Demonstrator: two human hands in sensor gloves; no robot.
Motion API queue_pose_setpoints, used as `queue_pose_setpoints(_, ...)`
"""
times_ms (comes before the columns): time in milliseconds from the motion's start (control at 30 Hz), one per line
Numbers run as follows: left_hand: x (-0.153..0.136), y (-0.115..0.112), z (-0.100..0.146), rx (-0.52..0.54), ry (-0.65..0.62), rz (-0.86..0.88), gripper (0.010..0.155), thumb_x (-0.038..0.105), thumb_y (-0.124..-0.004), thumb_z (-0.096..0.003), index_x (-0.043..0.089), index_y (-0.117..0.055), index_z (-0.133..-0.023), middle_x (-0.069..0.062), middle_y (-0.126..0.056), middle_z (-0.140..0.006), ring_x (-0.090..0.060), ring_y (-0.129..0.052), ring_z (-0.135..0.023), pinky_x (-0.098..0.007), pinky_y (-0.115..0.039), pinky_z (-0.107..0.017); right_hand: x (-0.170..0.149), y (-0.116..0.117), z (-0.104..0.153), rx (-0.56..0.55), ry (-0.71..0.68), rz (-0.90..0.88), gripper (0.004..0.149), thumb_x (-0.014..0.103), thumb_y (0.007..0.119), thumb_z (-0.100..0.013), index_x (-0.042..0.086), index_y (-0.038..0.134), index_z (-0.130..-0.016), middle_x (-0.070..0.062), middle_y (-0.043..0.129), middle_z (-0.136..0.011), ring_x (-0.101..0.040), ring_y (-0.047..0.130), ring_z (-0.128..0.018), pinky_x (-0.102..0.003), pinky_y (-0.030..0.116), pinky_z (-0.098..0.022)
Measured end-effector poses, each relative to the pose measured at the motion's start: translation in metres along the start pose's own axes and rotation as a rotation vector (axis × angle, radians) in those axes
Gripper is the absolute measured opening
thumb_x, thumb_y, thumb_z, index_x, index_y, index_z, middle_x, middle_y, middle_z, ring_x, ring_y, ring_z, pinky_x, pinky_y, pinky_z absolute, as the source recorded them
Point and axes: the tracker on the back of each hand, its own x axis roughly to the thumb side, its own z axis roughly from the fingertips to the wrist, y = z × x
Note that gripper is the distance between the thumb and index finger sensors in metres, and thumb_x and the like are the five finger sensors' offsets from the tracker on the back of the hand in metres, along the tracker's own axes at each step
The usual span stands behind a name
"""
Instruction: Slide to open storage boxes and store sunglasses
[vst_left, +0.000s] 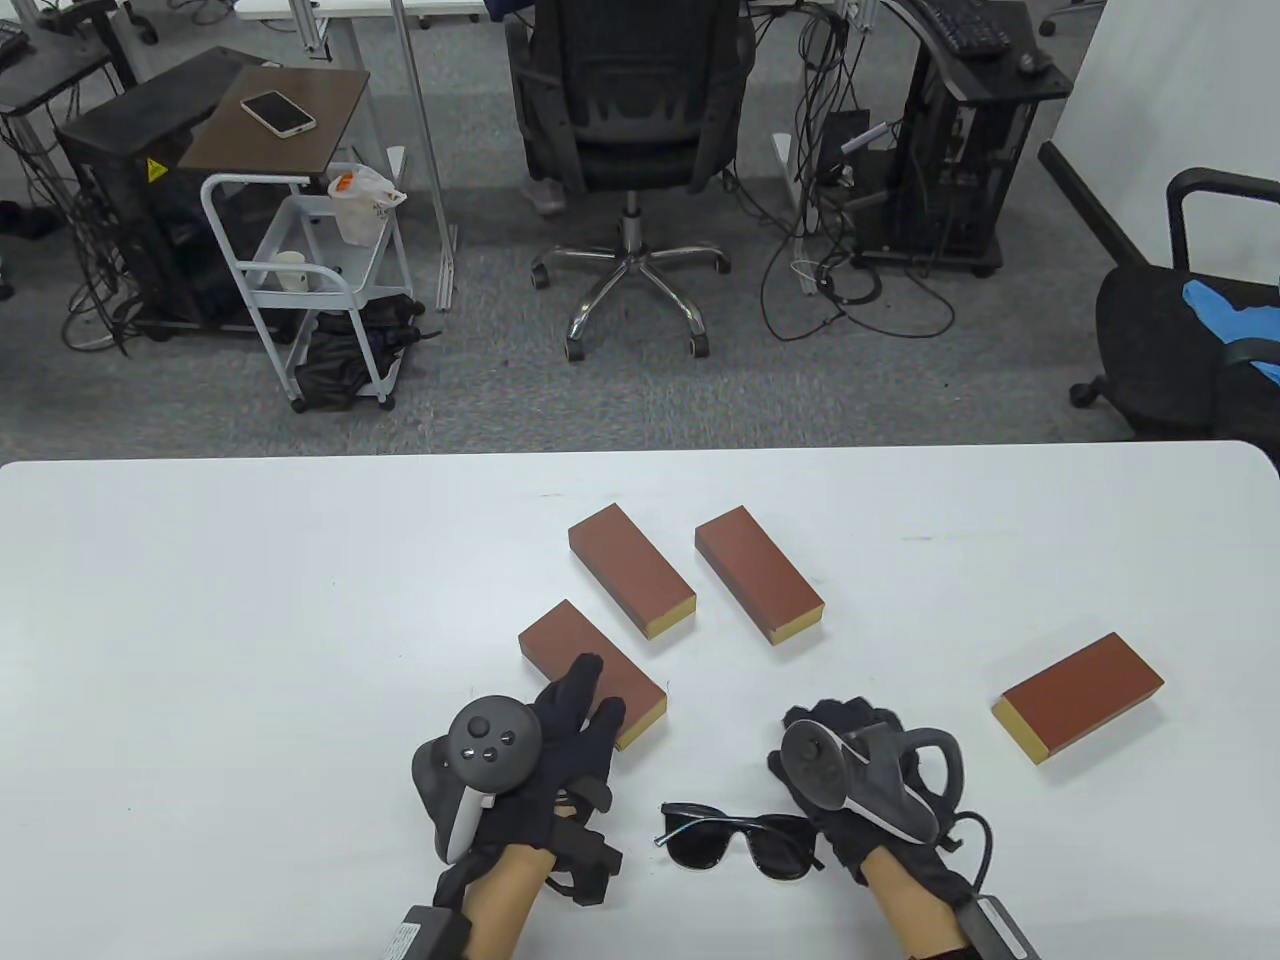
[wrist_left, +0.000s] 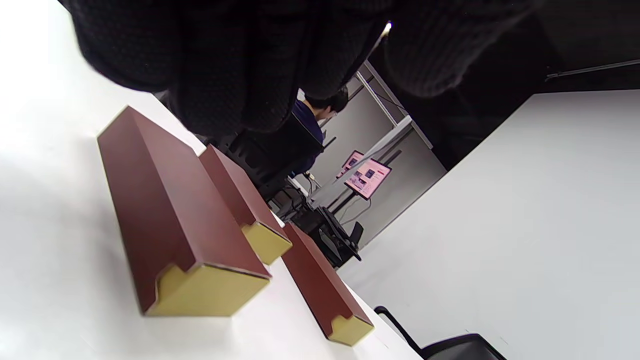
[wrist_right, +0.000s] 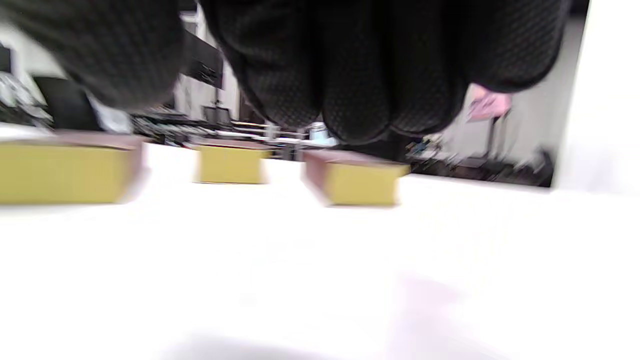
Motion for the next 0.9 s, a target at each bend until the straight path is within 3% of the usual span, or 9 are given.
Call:
queue_pose_setpoints(100, 0.003, -0.002, 0.0, -0.006, -0.012, -0.019, 0.063, 0.053, -0.076, -0.0462, 0.025, -0.073, -0.103, -0.009, -0.087, -0.098, -0.036, -0.091, -0.081, -0.057, -0.075, -0.056, -0.031, 0.006, -0.015, 0.012, 0.094, 0.148, 0.065, 0.066, 0.077, -0.026, 0.029, 0.081, -0.079, -0.009, 0.085, -0.085, -0.036, 0.084, -0.076, -0.052, 0.074, -0.055)
queue_pose_setpoints(233, 0.0, -0.004, 0.0, -0.013, -0.013, -0.045, 0.063, 0.053, -0.076, -0.0463, 0.024, -0.074, -0.102, -0.009, -0.087, -0.097, -0.036, -0.092, -0.08, -0.057, -0.076, -0.056, -0.069, 0.014, -0.028, 0.016, 0.281, 0.205, 0.073, 0.073, 0.073, -0.023, 0.03, 0.078, -0.081, -0.009, 0.084, -0.086, -0.036, 0.083, -0.077, -0.052, 0.074, -0.055)
queue_pose_setpoints(433, -0.008, -0.005, -0.002, -0.025, 0.003, -0.069, 0.064, 0.055, -0.075, -0.0459, 0.024, -0.074, -0.102, -0.009, -0.088, -0.097, -0.036, -0.093, -0.079, -0.057, -0.076, -0.055, -0.129, 0.032, -0.033, 0.092, 0.647, 0.098, 0.088, 0.082, 0.07, -0.019, 0.033, 0.062, -0.092, -0.009, 0.062, -0.102, -0.038, 0.062, -0.093, -0.055, 0.064, -0.064)
queue_pose_setpoints(600, -0.012, -0.004, -0.004, -0.019, 0.024, -0.051, 0.064, 0.056, -0.075, -0.0456, 0.024, -0.074, -0.102, -0.01, -0.088, -0.097, -0.036, -0.093, -0.079, -0.057, -0.076, -0.055, -0.167, 0.051, -0.031, 0.272, 0.878, 0.118, 0.097, 0.089, 0.063, -0.019, 0.039, 0.04, -0.098, -0.007, 0.045, -0.11, -0.042, 0.053, -0.097, -0.056, 0.061, -0.066)
queue_pose_setpoints(700, -0.015, -0.004, -0.004, -0.022, 0.029, -0.055, 0.065, 0.056, -0.075, -0.0457, 0.024, -0.074, -0.102, -0.012, -0.088, -0.096, -0.036, -0.093, -0.078, -0.057, -0.076, -0.055, -0.181, 0.063, -0.027, 0.406, 0.969, 0.075, 0.1, 0.094, 0.056, -0.018, 0.043, 0.026, -0.098, -0.007, 0.028, -0.112, -0.044, 0.039, -0.1, -0.057, 0.056, -0.069)
queue_pose_setpoints(900, -0.018, -0.004, -0.006, -0.027, 0.038, -0.031, 0.069, 0.06, -0.074, -0.044, 0.023, -0.074, -0.102, -0.013, -0.088, -0.097, -0.037, -0.092, -0.079, -0.058, -0.076, -0.056, -0.201, 0.082, -0.02, 0.583, 1.103, 0.031, 0.1, 0.096, 0.048, -0.017, 0.046, 0.013, -0.096, -0.01, 0.019, -0.111, -0.048, 0.044, -0.098, -0.056, 0.06, -0.067)
